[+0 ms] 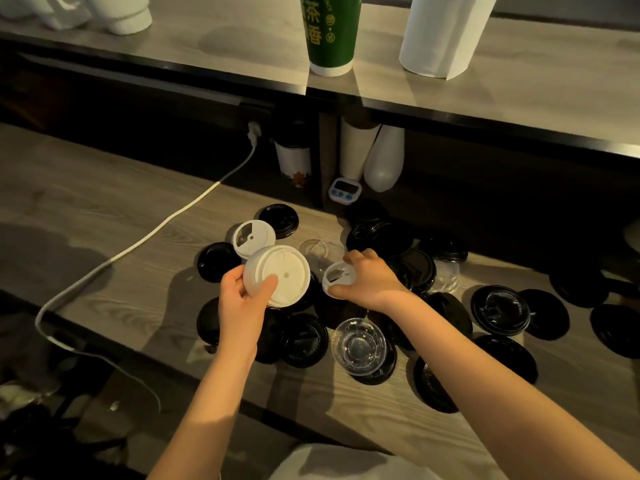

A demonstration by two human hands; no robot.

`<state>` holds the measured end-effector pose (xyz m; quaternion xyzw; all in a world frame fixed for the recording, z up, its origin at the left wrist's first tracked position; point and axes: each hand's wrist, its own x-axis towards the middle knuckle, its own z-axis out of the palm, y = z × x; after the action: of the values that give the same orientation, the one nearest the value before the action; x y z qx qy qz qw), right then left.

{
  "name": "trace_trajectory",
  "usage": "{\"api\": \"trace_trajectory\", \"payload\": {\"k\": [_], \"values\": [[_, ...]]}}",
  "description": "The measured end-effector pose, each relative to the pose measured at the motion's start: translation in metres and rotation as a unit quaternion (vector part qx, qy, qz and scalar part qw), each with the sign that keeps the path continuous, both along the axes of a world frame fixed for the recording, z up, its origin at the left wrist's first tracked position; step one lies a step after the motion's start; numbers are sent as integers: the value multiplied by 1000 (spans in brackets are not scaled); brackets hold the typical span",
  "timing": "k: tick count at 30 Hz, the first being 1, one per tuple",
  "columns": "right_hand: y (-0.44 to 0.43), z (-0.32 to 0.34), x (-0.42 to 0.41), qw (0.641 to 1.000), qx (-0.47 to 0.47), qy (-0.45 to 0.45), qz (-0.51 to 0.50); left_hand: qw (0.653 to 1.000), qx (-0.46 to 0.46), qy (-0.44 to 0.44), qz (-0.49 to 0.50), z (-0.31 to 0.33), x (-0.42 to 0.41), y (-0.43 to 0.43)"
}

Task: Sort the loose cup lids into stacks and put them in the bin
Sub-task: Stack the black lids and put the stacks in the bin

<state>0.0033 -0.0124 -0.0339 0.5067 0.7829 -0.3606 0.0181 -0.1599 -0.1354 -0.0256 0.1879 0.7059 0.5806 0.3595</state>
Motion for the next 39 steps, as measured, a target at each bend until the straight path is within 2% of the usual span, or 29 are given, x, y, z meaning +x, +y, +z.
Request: {"api": "trace_trajectory", "payload": {"k": [3, 6, 9, 12, 19, 23, 26, 30, 33, 36, 39], "values": [[-11, 12, 23, 992, 21, 96, -74, 1000, 4, -25, -9, 4, 11, 2], [-29, 25, 43, 959, 22, 246, -138, 993, 6, -117, -8, 8, 29, 5], [-50, 33, 52, 932, 16, 343, -118, 978, 17, -204, -26, 13, 53, 6], [-68, 34, 53, 924, 13, 373, -79, 961, 44, -266, -54, 17, 74, 1], [-86, 33, 63, 935, 71, 346, -24, 954, 31, -288, -73, 19, 86, -11], [-89, 39, 70, 943, 159, 290, 41, 949, 58, -281, -130, 28, 89, -22], [-93, 42, 74, 935, 211, 275, 70, 946, 78, -267, -164, 28, 87, -26], [-95, 40, 73, 944, 148, 290, 47, 949, 71, -262, -160, 28, 88, -28], [-93, 33, 76, 956, 106, 268, 44, 952, 63, -271, -126, 25, 83, -31], [-91, 27, 83, 980, 74, 179, 39, 966, 48, -247, -55, 21, 73, -32], [-94, 13, 83, 993, 84, 6, 83, 971, 39, -234, -13, 17, 63, -33]]}}
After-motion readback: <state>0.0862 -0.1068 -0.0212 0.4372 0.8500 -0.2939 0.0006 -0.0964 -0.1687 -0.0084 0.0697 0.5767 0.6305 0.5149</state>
